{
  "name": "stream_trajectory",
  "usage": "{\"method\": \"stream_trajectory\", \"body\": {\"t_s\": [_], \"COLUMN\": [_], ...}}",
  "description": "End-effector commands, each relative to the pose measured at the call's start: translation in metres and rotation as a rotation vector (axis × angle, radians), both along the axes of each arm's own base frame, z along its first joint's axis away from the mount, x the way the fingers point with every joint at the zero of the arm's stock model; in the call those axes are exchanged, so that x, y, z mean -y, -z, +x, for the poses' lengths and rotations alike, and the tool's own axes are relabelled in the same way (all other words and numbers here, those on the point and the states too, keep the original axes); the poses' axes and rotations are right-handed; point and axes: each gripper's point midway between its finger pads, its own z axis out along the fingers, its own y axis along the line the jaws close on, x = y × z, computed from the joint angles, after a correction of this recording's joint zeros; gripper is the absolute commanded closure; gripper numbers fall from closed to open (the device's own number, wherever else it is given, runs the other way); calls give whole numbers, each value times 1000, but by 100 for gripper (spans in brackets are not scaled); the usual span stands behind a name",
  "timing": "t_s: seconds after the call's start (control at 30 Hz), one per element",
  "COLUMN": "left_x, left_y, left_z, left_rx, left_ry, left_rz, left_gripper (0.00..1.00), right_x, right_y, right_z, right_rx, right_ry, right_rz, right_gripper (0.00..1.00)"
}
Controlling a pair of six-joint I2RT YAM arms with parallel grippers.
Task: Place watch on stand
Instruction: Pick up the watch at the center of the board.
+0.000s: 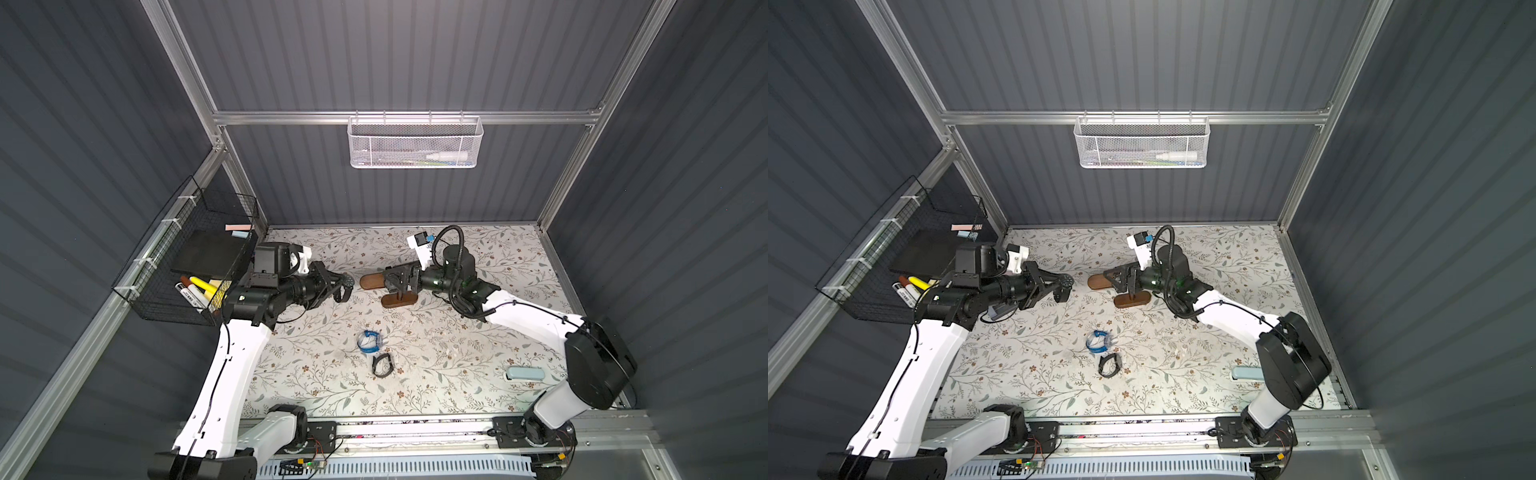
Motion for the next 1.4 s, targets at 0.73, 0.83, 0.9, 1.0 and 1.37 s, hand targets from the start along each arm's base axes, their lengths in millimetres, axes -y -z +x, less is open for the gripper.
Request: {"method": "stream_trajectory", "body": {"t_s": [0.73, 0.83, 0.9, 1.0, 1.37], "left_x": [13, 13, 13, 13, 13], "left_y": [-43, -42, -43, -42, -43], "left_z": [-6, -7, -7, -8, -7], "left_rx": [41, 40, 43, 44, 51], "left_ry": [63, 61, 62, 61, 58], "left_rz": [-362, -367, -367, -369, -384], "left_gripper": [100, 100, 100, 100, 100], "right_x": [-62, -67, -71, -75, -81], "right_y": [-65, -66, -69, -74, -87], "right_z": [-31, -32, -36, -43, -61], "right_rx": [331, 331, 339, 350, 374], "right_ry": [-238, -244, -267, -293, -382], "right_rz": [243, 236, 243, 257, 348], "right_gripper": [48, 49, 50, 50, 56]}}
